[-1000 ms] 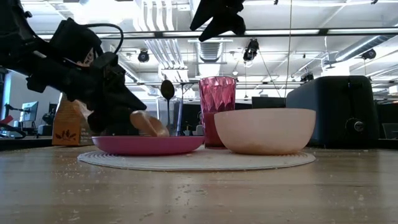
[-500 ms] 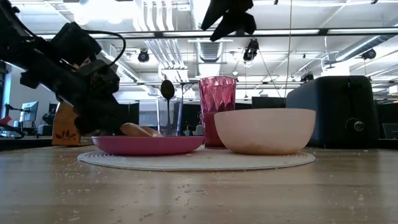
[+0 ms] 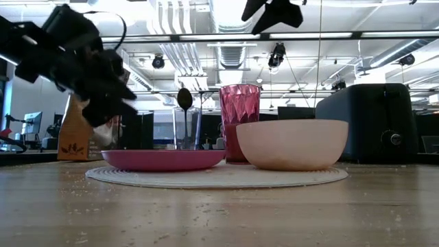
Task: Arrange a breakfast setting
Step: Put the apple to the top of the pink plate
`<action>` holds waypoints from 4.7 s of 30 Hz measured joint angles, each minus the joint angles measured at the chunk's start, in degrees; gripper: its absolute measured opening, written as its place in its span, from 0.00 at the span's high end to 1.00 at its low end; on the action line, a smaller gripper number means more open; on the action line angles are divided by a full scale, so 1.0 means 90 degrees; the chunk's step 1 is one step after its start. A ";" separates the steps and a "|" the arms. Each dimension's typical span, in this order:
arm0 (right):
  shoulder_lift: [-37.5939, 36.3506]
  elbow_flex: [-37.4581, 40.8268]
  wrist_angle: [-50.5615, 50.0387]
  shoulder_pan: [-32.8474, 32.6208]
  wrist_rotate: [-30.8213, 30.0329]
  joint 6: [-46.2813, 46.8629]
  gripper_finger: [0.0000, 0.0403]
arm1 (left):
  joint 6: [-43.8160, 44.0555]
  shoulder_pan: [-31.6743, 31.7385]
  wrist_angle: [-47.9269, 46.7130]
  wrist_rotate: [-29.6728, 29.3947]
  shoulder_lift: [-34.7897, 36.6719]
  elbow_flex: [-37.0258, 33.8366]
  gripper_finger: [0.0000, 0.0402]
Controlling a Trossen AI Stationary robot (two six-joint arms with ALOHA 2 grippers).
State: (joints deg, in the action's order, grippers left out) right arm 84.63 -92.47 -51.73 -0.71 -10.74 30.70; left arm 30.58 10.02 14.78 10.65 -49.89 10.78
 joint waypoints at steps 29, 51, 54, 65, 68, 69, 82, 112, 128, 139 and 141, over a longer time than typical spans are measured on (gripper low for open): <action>-0.0019 0.0961 -0.1368 -0.0019 -0.0254 0.0680 0.52 | -0.1764 -0.0012 -0.5130 -0.0740 0.3094 0.2034 0.58; -0.1186 0.2697 -0.1650 -0.2517 0.0889 0.6927 0.52 | -0.1451 -0.0023 -0.2372 0.0046 0.4187 -0.0535 0.58; -0.1137 0.2710 -0.1645 -0.3010 0.0974 0.7691 0.52 | -0.1449 -0.0022 -0.1331 0.0047 0.4180 -0.1087 0.58; -0.0650 0.2719 -0.1249 -0.4413 0.1231 0.9745 0.52 | -0.2170 -0.0032 -0.0825 -0.0124 0.4095 -0.1085 0.58; -0.0471 0.2720 -0.0965 -0.4646 0.1411 1.0256 0.52 | -0.2340 -0.0032 -0.0830 -0.0124 0.4069 -0.1088 0.58; -0.0398 0.2718 -0.0883 -0.4697 0.1532 1.0396 0.52 | -0.2373 -0.0032 -0.0843 -0.0124 0.4071 -0.1092 0.58; 0.0301 0.2720 -0.0270 -0.4960 0.3947 1.1326 0.52 | -0.2511 -0.0032 -0.0875 -0.0124 0.4073 -0.1092 0.58; 0.0613 0.3527 -0.0035 -0.5912 0.4726 1.2329 0.52 | -0.2524 -0.0034 -0.0983 -0.0124 0.4026 -0.1094 0.58; 0.0592 0.4348 0.1149 -0.5906 0.5290 1.2234 0.52 | -0.2510 -0.0034 -0.0986 -0.0127 0.3929 -0.1094 0.58; 0.0676 0.4339 0.1477 -0.5808 0.4996 1.2154 0.58 | -0.2510 -0.0032 -0.0982 -0.0133 0.3775 -0.1094 0.58; 0.0672 0.4158 0.1423 -0.5712 0.4839 1.1920 0.60 | -0.2530 -0.0032 -0.0981 -0.0137 0.3760 -0.1094 0.58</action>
State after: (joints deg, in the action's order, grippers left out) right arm 90.68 -55.04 -38.92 -52.12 32.81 137.98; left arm 7.80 9.74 5.96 9.42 -16.05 0.93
